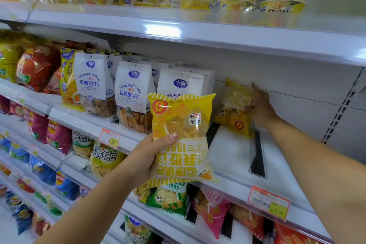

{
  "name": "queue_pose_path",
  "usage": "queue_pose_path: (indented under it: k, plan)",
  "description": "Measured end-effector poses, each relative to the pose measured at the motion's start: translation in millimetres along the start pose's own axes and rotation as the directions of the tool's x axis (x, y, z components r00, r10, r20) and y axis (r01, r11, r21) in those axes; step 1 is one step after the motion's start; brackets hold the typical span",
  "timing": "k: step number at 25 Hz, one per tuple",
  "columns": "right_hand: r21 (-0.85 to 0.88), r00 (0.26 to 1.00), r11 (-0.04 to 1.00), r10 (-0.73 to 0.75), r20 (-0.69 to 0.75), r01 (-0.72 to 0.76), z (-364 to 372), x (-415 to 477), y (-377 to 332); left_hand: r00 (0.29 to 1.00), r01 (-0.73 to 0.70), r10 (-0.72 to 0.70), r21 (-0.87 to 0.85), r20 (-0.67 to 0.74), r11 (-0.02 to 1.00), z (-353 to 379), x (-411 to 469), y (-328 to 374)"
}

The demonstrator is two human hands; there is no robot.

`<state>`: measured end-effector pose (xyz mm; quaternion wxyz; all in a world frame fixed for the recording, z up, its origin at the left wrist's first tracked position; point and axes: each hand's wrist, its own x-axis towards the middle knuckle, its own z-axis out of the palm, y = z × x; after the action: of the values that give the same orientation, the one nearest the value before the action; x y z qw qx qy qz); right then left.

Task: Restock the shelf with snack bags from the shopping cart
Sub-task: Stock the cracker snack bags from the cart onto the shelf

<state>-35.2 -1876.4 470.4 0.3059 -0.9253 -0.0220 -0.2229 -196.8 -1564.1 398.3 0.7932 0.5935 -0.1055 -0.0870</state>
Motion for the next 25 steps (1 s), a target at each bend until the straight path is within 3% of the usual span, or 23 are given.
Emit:
queue_pose_path:
  k: [3, 5, 7, 10, 13, 19, 22, 25]
  plan:
    - [0.036, 0.986, 0.991, 0.134, -0.095, -0.131, -15, -27, -27, 1.0, 0.014, -0.014, 0.031, 0.0, 0.999, 7, 2, 0]
    - [0.099, 0.974, 0.994, 0.063, -0.218, -0.042, -24, -55, -49, 1.0, 0.014, -0.015, 0.039, 0.026, 0.999, 14, 0, 1]
    - [0.313, 0.967, 0.948, 0.031, -0.253, 0.052, -29, -92, -72, 0.998, 0.011, -0.013, 0.03, 0.056, 0.999, 21, -1, 2]
    - [0.614, 0.998, 0.788, 0.017, 0.062, -0.052, -26, -153, -98, 0.996, 0.017, -0.016, -0.016, 0.082, 1.0, 33, -1, 1]
    - [0.577, 0.948, 0.795, -0.006, 0.318, -0.189, -28, -191, -108, 0.989, 0.046, -0.034, -0.08, 0.144, 0.996, 43, -1, 1]
    - [0.524, 0.931, 0.828, -0.01, 0.366, -0.198, -30, -221, -96, 0.975, 0.029, 0.008, -0.165, 0.222, 0.986, 59, -3, -3]
    - [0.475, 0.909, 0.868, -0.073, 0.41, -0.144, -52, -218, -89, 0.97, -0.144, 0.156, -0.079, 0.188, 0.986, 43, 0, 16]
    - [0.346, 0.879, 0.938, -0.145, 0.454, -0.024, -82, -209, -89, 0.938, -0.3, 0.254, 0.182, 0.235, 0.936, 18, -2, 46]
